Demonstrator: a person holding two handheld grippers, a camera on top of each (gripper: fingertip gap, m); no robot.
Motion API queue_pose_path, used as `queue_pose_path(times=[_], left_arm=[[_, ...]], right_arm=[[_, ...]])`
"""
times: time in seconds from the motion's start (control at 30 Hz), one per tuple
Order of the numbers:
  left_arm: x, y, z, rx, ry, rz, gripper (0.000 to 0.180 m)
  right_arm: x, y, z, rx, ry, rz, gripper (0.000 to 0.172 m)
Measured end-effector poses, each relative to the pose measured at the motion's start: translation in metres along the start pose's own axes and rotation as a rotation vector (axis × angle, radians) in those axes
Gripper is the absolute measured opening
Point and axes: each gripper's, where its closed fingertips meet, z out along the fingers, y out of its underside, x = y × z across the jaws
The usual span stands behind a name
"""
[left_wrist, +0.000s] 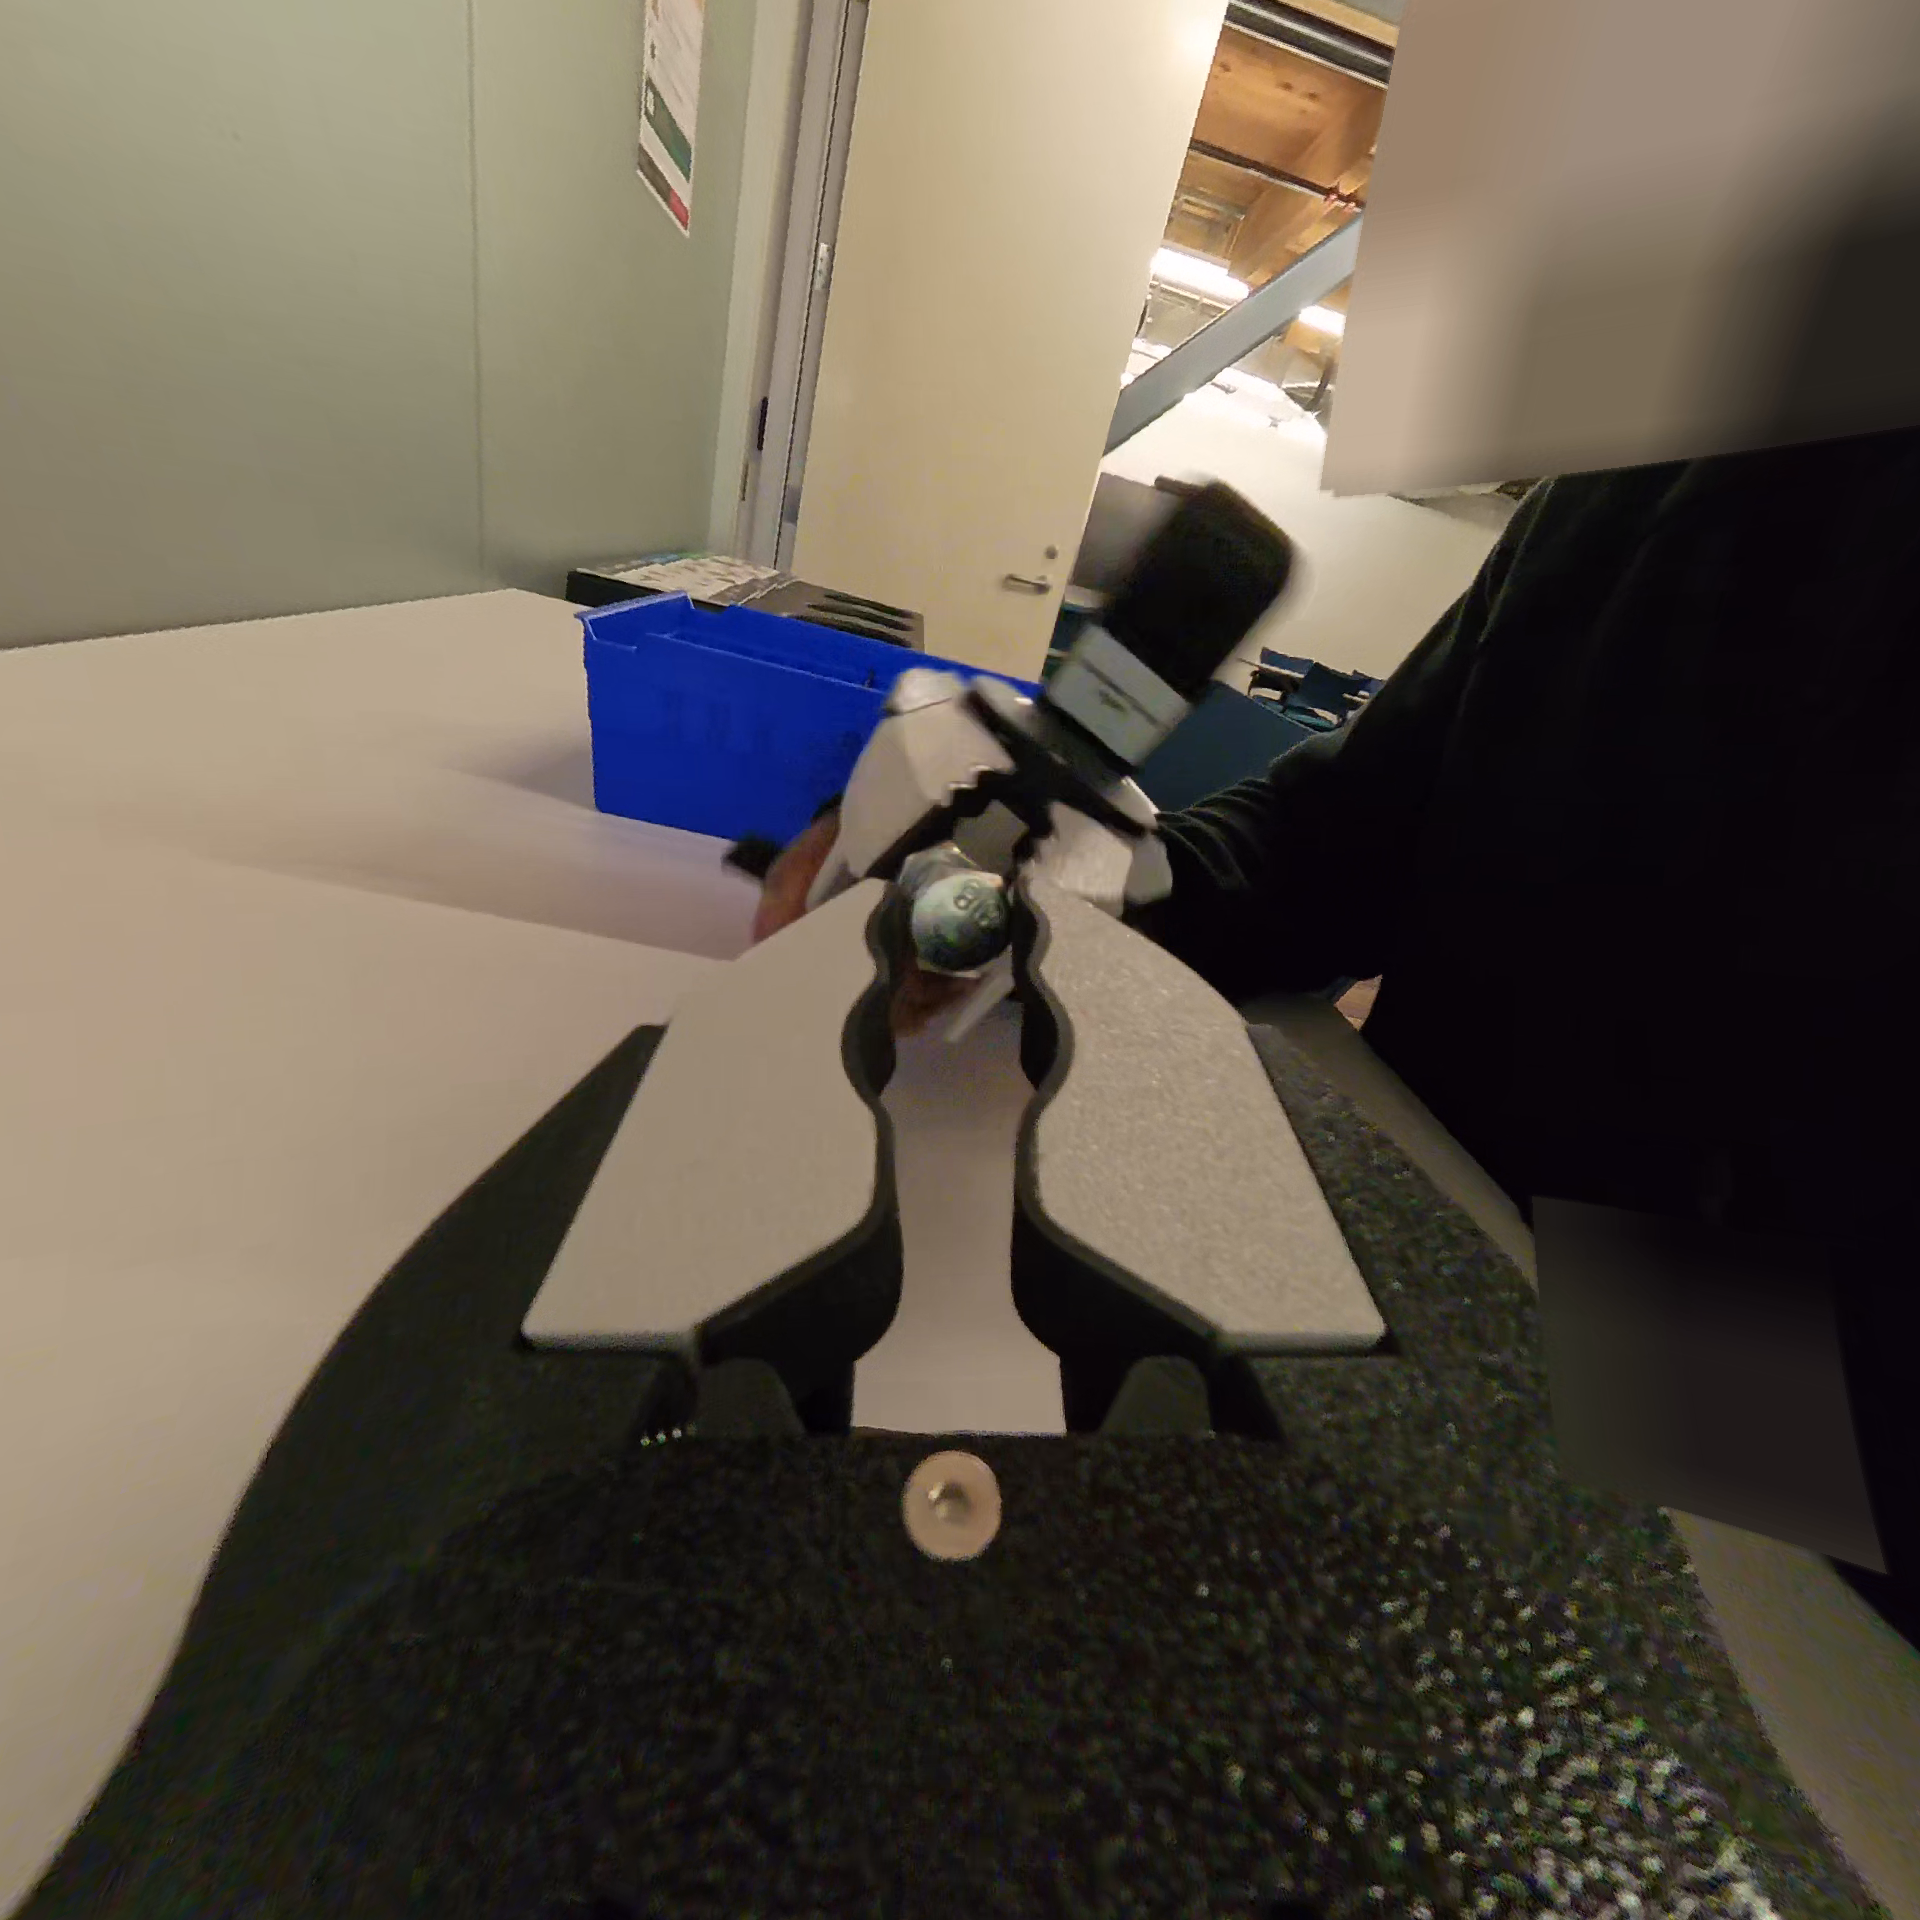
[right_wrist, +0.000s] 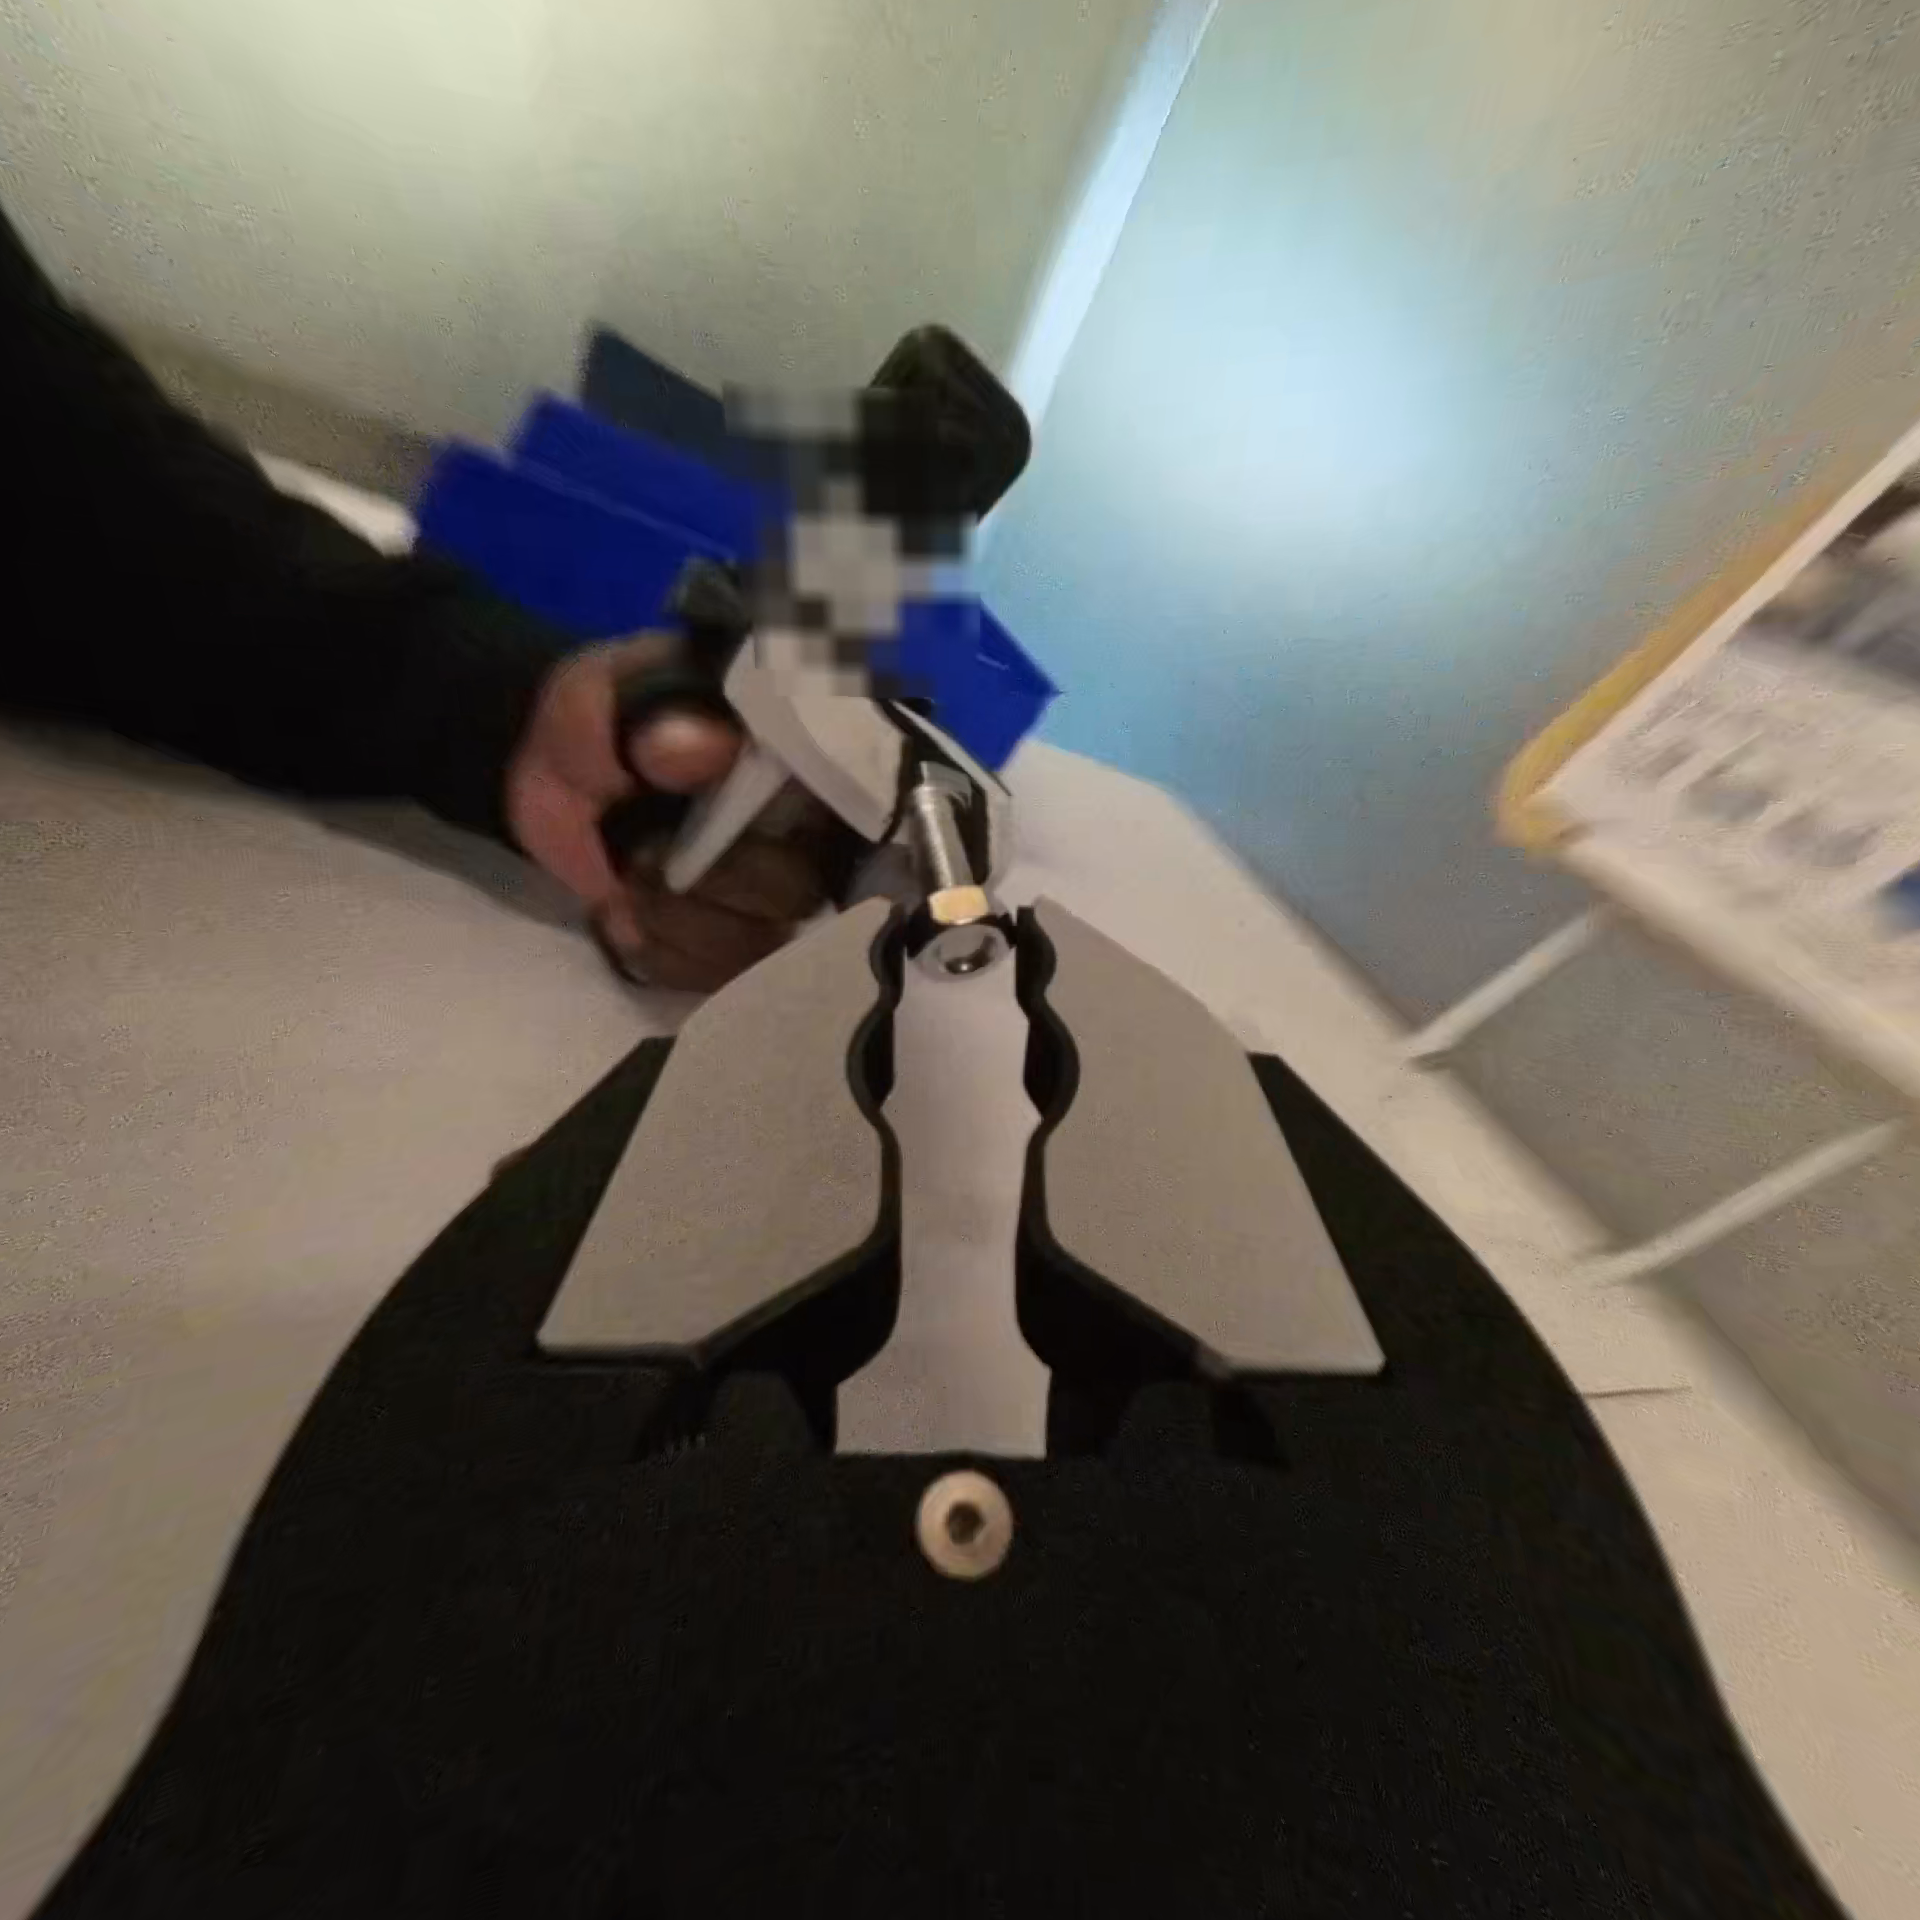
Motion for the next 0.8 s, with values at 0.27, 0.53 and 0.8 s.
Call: queue_pose_path(times=[0.27,0.53,0.8], left_arm=[[0.0,-0.008,-0.005,0.063,0.0,-0.007,0.019],[0.005,-0.011,-0.005,0.086,0.032,0.022,0.019],[0.005,-0.01,-0.004,0.084,0.025,0.002,0.018]], right_arm=[[0.009,-0.006,-0.004,0.013,0.057,0.034,0.044],[0.005,-0.01,-0.002,0.161,-0.378,1.139,0.039],[-0.006,-0.001,0.007,0.062,-0.243,0.8,0.02]])
